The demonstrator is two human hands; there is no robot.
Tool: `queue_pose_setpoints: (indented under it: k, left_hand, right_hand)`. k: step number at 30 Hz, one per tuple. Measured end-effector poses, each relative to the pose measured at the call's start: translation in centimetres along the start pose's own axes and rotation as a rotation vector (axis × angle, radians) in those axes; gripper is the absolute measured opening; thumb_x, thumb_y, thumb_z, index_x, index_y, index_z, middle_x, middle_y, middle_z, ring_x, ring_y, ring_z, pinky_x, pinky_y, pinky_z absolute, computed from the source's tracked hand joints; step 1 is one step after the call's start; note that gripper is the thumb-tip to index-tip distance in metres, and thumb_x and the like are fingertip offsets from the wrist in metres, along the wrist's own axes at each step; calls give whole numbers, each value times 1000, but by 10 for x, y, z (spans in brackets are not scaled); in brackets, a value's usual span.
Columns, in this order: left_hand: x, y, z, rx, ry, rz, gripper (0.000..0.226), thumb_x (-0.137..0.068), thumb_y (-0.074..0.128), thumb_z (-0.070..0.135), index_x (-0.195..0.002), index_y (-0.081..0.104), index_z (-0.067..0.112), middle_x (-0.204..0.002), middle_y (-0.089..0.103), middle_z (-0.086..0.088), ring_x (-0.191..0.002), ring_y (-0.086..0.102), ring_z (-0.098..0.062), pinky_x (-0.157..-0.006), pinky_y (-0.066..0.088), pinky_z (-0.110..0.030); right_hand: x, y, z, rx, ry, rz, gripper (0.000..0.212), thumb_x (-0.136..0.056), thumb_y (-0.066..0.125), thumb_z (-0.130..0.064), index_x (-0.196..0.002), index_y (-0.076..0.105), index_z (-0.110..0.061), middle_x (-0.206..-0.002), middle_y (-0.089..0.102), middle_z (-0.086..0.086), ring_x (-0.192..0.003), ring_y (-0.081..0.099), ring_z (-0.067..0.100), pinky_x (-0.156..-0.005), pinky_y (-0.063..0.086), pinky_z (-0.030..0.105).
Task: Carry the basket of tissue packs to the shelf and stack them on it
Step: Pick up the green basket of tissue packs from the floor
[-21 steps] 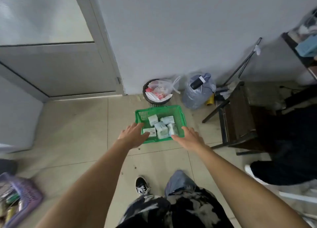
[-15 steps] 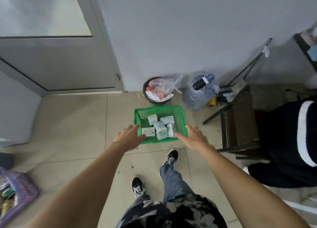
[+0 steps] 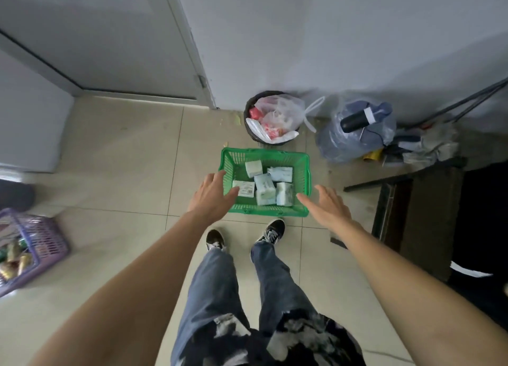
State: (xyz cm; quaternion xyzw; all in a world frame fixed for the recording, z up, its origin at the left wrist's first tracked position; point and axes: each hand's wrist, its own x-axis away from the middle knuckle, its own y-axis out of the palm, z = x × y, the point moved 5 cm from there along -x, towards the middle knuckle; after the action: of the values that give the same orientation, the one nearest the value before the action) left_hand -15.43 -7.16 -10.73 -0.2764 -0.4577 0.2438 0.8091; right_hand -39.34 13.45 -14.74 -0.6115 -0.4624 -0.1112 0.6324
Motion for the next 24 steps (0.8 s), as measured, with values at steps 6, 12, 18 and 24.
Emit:
queue_pose_setpoints:
  k: [6,12,18,24]
  left_hand:
    - [-81,31,-18,60,-55,-44,70,-103,54,46,-161,29,15,-161,36,-13,-144,44,-34,-118,38,-54]
    - [-180,75,-42,106,-87,-49,70,-103,55,45,-161,30,12,-162,36,-15,-147,42,-34,-119,36,-53]
    - [-272,140,-88,97,-148,-37,70,-102,53,47,-160,30,14,-159,39,-13,-143,44,-35,-116,38,-53]
    - [-342,201,-155,54,-294,64,70,-100,54,51,-157,31,16,-159,37,-7,-138,48,-34,-105,44,-55]
  right_hand:
    - [-73,24,22,-108,115,-19,105,-74,29,-93,-156,34,-27,-160,39,9,-142,44,37,-108,39,53]
    - [-162,64,41,-186,184,-24,108,-73,31,-95,-155,38,-25,-159,42,10,-141,47,37,-108,41,52]
    - [-266,128,61,-238,240,-71,99,-80,47,-85,-154,39,-19,-156,45,12,-138,50,38,-110,44,53]
    - [-351,182,76,-242,273,10,93,-86,59,-73,-155,34,-16,-153,42,17,-136,48,42,-110,45,55]
